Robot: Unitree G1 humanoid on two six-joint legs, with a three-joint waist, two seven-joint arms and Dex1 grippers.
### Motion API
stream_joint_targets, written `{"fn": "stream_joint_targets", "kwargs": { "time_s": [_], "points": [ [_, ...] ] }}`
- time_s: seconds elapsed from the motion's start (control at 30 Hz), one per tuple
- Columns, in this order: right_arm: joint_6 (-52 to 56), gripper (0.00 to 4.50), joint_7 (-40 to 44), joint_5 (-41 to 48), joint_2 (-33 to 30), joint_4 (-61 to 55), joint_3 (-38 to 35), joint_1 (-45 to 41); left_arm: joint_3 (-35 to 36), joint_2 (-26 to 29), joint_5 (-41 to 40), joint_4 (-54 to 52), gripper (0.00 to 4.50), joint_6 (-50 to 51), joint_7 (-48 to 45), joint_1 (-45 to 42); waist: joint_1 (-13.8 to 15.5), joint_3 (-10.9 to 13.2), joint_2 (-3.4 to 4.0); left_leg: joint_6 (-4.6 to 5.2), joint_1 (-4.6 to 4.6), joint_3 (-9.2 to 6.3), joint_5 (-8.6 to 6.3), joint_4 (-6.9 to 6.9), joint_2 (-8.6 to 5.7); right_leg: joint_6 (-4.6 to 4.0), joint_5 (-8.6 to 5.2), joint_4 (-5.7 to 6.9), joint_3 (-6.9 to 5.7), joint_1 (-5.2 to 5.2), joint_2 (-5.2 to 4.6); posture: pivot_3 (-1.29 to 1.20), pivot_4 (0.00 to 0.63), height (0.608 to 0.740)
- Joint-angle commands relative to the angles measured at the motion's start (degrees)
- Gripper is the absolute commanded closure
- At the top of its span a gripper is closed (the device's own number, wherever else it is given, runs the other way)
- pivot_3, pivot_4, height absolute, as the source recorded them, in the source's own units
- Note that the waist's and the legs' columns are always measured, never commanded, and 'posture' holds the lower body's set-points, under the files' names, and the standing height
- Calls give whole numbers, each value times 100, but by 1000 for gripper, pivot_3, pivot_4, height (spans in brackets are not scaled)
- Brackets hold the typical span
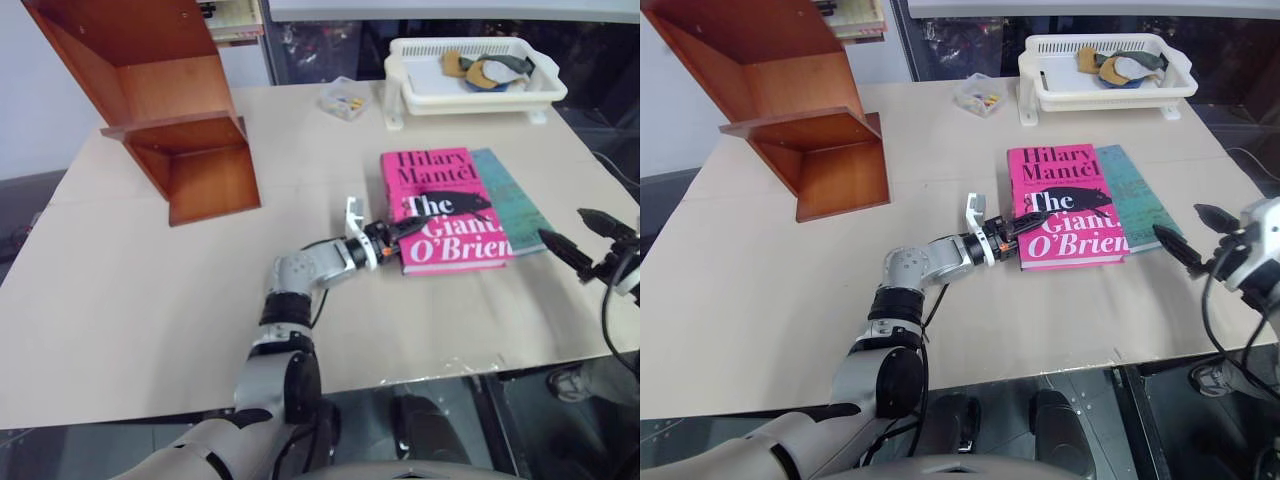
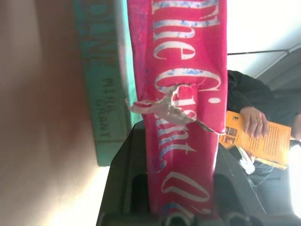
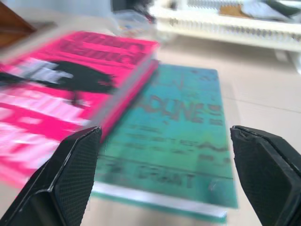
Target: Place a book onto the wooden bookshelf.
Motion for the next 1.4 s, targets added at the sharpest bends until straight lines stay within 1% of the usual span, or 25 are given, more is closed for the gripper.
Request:
{"fn": "stream_joint_targets", "kwargs": {
  "time_s": [0.03, 0.1, 0.13, 0.23, 0.3, 0.37, 0.43, 0.47, 0.6, 0.63, 0.73, 0.8, 0.87, 0.97, 1.03, 1.1, 1.23, 1.33, 1.4],
  "points": [
    [895, 0, 247, 1499, -217, -1293, -603, 509, -193, -275, 21, -521, 3957, -250, -191, 111, 5, 2, -2, 0, 3, -2, 0, -3, 0, 0, 0, -2, -1, 1, 2, 0, 150, 740],
    [1330, 0, 343, 2310, -294, -1953, -753, 1008, -239, -268, 92, -638, 3957, -470, -164, 146, 14, 2, -2, 1, 3, -4, -1, -4, 3, 0, 0, -3, -5, 3, 4, 0, 150, 740],
    [1459, 0, 376, 2542, -334, -2226, -777, 1247, -339, -238, 218, -749, 3957, -653, -176, 183, 19, 2, -4, 2, 0, -7, -1, -6, 2, 0, -1, -4, -8, 3, 1, 0, 150, 740],
    [1598, 0, 359, 2850, -440, -2542, -819, 1551, -593, -172, 541, -967, 3957, -1058, -210, 261, 14, 4, -8, 3, 1, -3, -1, -5, 2, 2, 0, -16, -5, 7, 2, 0, 150, 740],
    [1677, 0, 696, 3063, -470, -2451, -881, 1774, -953, -18, 960, -1362, 3957, -1608, -410, 315, 32, 6, -11, 4, -2, 1, -1, -2, -1, 4, 1, -28, -3, 10, 0, 0, 150, 740],
    [1741, 0, 961, 3062, -559, -2464, -828, 1987, -1524, 237, 1697, -1632, 3957, -2322, -571, 331, 58, 8, -14, 4, -5, -1, -1, -2, -2, 5, 2, -34, -6, 10, 1, 0, 150, 740],
    [1720, 0, 1048, 2929, -622, -2452, -754, 2072, -2240, 583, 2606, -1831, 3957, -3083, -730, 335, 96, 7, -15, 2, -8, -6, 0, -4, 1, 3, 2, -38, -11, 10, 5, 0, 150, 740],
    [1692, 0, 1067, 2869, -635, -2421, -728, 2076, -2482, 721, 2943, -1934, 3957, -3421, -782, 330, 100, 6, -15, 1, -6, -5, 0, -5, 1, 3, 2, -38, -9, 10, 5, 0, 150, 740],
    [1598, 0, 1097, 2699, -646, -2228, -596, 1919, -3071, 1238, 4087, -2172, 3957, -4678, -766, 210, 129, 3, -16, 4, 6, 5, -2, -8, 3, 3, 2, -43, 0, 21, 4, 0, 150, 740],
    [1581, 0, 1100, 2652, -636, -2192, -547, 1873, -3333, 1540, 4661, -2227, 3957, -5161, -719, 125, 132, 3, -17, 4, 5, 5, -2, -8, 4, 3, 2, -44, 1, 21, 4, 0, 150, 740],
    [1552, 0, 1133, 2533, -620, -2115, -458, 1784, -3791, 2139, 5745, -2264, 3957, -5988, -625, -66, 137, 5, -17, 5, 4, 8, -2, -12, 11, 3, 2, -44, 3, 15, 10, 0, 150, 740],
    [1548, 0, 1157, 2492, -636, -2063, -417, 1723, -4042, 2845, 6659, -2394, 3957, -6460, -686, -405, 156, 8, -21, 5, -2, 2, -2, -12, 13, 2, 2, -45, -5, 11, 11, 0, 150, 740],
    [1538, 0, 1184, 2407, -661, -1988, -322, 1629, -4115, 3553, 7362, -2557, 3957, -6600, -948, -944, 158, 15, -30, 6, -16, -5, -2, -11, 10, 2, 2, -50, -12, 3, 9, 0, 150, 740],
    [1539, 0, 1244, 2374, -671, -1912, -215, 1520, -3904, 3845, 7533, -2584, 3957, -6462, -1039, -1537, 173, 17, -32, 10, -29, -13, -4, -9, 6, 3, 3, -58, -23, -1, 4, 0, 150, 740],
    [1521, 0, 1288, 2316, -676, -1851, -138, 1440, -3881, 4010, 7668, -2565, 3957, -6432, -1220, -1770, 179, 16, -31, 19, -37, -22, -9, -8, 1, 3, 3, -64, -33, -1, -5, 0, 150, 740],
    [1500, 0, 1347, 2243, -683, -1794, -89, 1376, -3911, 4131, 7823, -2559, 3957, -6458, -1386, -1853, 168, 14, -28, 18, -44, -26, -9, -5, 0, 4, 2, -71, -39, -2, -9, 0, 150, 740],
    [1395, 0, 1516, 2256, -754, -1498, -238, 1000, -3875, 4339, 7948, -2443, 3957, -6296, -1812, -1917, 151, 15, -27, 12, -56, -24, -6, -5, -2, 8, -2, -72, -39, -14, -8, 0, 150, 740],
    [897, 0, 1605, 1729, -837, -1144, -212, 513, -3885, 4666, 8142, -2256, 3957, -6239, -2149, -1901, 122, 16, -27, 15, -62, -19, -7, 1, -1, 9, -2, -60, -33, -26, -3, 0, 150, 740],
    [793, 0, 1663, 1644, -926, -948, -169, 161, -3846, 4851, 8217, -2163, 3957, -6242, -2272, -1924, 104, 16, -25, 28, -59, -14, -14, 1, 0, 9, -2, -56, -29, -29, 1, 0, 150, 740]
  ]
}}
